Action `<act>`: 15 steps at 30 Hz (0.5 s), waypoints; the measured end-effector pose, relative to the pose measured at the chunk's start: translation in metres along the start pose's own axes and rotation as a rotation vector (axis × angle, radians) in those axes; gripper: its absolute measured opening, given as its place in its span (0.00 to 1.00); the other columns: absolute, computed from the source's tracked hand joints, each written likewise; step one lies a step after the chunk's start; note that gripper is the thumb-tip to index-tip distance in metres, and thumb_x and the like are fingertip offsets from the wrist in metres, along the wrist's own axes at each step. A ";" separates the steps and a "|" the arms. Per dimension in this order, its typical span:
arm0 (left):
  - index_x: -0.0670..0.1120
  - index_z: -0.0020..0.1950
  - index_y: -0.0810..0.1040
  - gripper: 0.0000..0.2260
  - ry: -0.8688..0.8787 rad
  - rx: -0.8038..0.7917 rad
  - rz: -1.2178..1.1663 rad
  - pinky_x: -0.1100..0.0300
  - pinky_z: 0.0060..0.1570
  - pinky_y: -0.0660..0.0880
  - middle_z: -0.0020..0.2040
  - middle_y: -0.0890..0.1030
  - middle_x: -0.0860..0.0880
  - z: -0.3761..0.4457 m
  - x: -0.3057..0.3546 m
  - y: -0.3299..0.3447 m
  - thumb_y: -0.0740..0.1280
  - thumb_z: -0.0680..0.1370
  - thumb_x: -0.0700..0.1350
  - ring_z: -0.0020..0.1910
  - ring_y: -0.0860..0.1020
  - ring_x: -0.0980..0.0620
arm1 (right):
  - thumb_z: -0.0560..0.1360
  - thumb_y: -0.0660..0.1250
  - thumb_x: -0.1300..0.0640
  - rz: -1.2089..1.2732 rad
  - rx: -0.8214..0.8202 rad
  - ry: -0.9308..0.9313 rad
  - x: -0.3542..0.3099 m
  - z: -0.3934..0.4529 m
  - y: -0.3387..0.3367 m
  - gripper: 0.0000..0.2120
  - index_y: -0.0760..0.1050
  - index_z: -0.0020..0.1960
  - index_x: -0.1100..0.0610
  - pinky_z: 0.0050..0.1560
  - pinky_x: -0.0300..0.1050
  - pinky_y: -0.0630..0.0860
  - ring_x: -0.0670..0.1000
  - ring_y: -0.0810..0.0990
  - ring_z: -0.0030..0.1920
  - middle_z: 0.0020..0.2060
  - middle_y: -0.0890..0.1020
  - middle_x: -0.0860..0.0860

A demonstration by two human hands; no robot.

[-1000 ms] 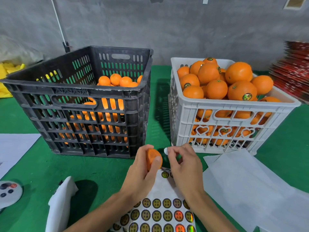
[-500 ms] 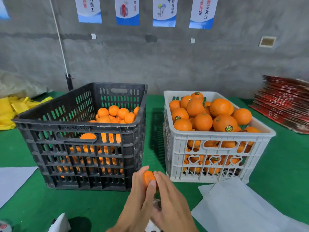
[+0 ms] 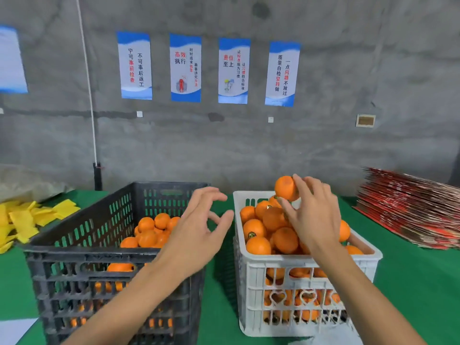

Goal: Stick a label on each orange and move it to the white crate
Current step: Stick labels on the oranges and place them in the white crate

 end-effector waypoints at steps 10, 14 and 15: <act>0.53 0.68 0.75 0.14 -0.597 -0.627 0.532 0.53 0.52 0.76 0.60 0.80 0.45 0.032 -0.173 -0.006 0.65 0.82 0.47 0.53 0.79 0.46 | 0.72 0.66 0.28 0.263 -0.211 -0.131 -0.114 -0.017 0.057 0.31 0.82 0.64 0.48 0.65 0.48 0.72 0.51 0.77 0.64 0.63 0.82 0.47; 0.59 0.75 0.69 0.29 -0.710 -1.177 0.837 0.45 0.58 0.79 0.69 0.74 0.49 0.015 -0.181 0.011 0.65 0.73 0.55 0.59 0.77 0.45 | 0.72 0.62 0.24 0.366 -0.317 -0.131 -0.148 -0.020 0.090 0.33 0.80 0.66 0.45 0.63 0.45 0.73 0.48 0.76 0.64 0.63 0.81 0.44; 0.57 0.75 0.70 0.30 -0.747 -1.217 0.861 0.47 0.55 0.79 0.70 0.75 0.49 0.017 -0.183 0.014 0.67 0.72 0.57 0.57 0.79 0.46 | 0.72 0.61 0.24 0.388 -0.345 -0.122 -0.152 -0.019 0.099 0.33 0.79 0.67 0.45 0.63 0.45 0.73 0.48 0.75 0.64 0.64 0.81 0.43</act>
Point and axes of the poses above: each hand's wrist, its own z-axis towards the middle knuckle, its own y-axis out of the palm, x = y × z, the point moved 7 cm from there along z, towards the middle knuckle
